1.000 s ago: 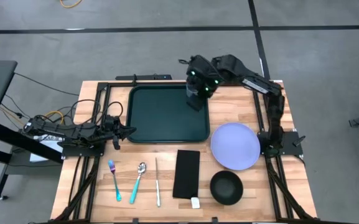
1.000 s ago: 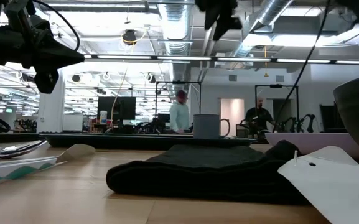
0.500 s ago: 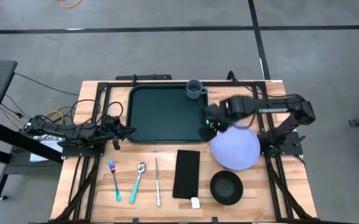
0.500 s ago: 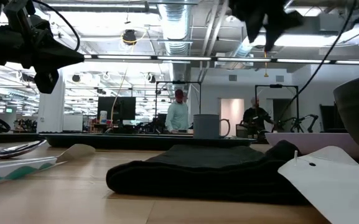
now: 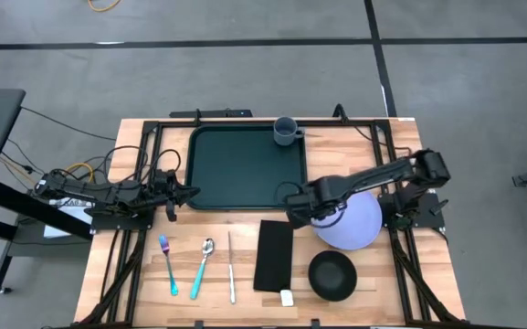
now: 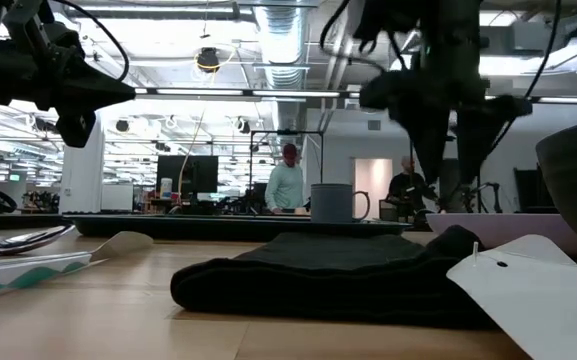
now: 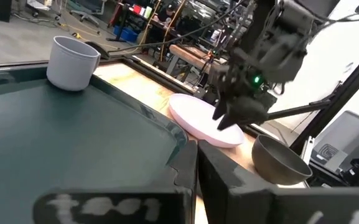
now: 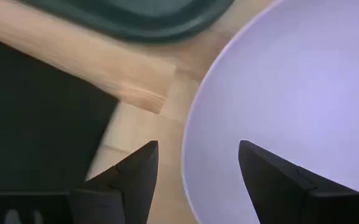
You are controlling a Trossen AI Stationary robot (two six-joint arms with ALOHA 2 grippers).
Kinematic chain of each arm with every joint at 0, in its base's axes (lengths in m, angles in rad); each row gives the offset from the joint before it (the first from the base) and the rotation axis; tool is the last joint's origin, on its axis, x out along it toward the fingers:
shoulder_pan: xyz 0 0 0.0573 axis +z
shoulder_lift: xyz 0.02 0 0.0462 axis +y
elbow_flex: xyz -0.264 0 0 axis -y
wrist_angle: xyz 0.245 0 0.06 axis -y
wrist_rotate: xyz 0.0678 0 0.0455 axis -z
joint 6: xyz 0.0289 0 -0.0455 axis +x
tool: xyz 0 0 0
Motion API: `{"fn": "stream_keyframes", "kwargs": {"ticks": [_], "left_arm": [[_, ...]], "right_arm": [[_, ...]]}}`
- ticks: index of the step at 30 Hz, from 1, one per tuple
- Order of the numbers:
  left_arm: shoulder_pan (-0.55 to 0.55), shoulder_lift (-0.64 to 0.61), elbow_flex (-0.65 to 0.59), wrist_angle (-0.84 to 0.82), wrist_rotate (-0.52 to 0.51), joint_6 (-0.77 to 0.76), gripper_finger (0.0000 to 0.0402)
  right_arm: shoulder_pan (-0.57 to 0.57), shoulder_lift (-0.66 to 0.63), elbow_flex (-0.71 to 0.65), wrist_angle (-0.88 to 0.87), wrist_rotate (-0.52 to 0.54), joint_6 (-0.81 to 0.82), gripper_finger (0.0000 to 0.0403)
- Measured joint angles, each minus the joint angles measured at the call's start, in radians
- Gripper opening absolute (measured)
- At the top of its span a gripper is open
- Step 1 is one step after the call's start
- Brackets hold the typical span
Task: Set up tray
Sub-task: Put the violet plate to the bottom right of the black tray
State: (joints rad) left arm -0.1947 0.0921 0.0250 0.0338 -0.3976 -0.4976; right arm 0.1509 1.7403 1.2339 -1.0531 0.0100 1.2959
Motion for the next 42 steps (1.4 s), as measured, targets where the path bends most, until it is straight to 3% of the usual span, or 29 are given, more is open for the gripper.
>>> {"fn": "stream_keyframes", "kwargs": {"ticks": [13,17,27,42], "left_arm": [[-0.001,0.000,0.000,0.000,0.023,-0.008,0.0000],[-0.001,0.000,0.000,0.001,0.022,-0.009,0.0000],[0.000,0.000,0.000,0.002,0.017,-0.010,0.0000],[0.000,0.000,0.000,0.002,0.017,-0.010,0.0000]], "right_arm": [[0.000,0.153,0.002,0.064,-0.064,-0.047,0.0203],[0.000,0.162,0.003,0.072,-0.069,-0.047,0.0161],[-0.007,0.163,0.002,0.041,-0.060,-0.047,0.0012],[-0.009,0.088,0.057,-0.094,0.054,-0.012,0.0003]]}}
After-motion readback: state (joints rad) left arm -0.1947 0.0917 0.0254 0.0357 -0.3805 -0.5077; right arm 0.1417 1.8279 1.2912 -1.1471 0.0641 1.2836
